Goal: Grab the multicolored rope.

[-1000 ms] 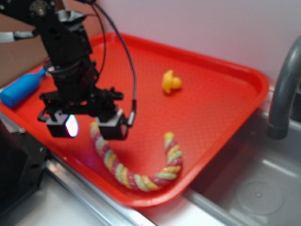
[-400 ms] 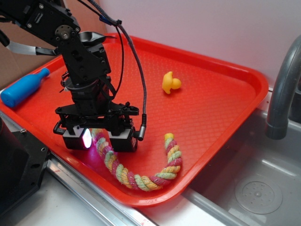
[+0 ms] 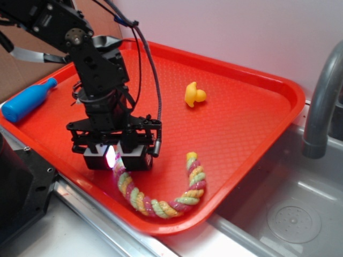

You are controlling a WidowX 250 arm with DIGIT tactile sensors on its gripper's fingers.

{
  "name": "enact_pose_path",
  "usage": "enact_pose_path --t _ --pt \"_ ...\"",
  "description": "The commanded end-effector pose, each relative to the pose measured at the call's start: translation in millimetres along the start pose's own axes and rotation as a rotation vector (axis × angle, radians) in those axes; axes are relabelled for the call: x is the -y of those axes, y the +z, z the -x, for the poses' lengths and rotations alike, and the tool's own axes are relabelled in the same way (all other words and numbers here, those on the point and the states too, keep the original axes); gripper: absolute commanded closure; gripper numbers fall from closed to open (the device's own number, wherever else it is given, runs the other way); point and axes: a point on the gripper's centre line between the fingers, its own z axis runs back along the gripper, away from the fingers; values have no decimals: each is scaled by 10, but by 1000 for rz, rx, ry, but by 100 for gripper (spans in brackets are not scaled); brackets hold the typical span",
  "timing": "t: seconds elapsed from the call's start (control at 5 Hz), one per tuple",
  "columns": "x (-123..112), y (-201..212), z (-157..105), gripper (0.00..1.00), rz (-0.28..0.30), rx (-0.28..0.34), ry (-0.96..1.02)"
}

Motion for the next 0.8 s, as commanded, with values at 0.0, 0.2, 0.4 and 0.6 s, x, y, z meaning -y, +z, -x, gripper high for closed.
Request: enact_pose_path --t 0.0,0.2,0.4,0.6 --pt "-143 246 -61 100 -56 17 -153" --pt "-279 772 -348 100 -53 95 -403" --pt "-367 1293 -494 100 -63 110 -616" --pt "-438 1742 -578 100 -87 142 -686"
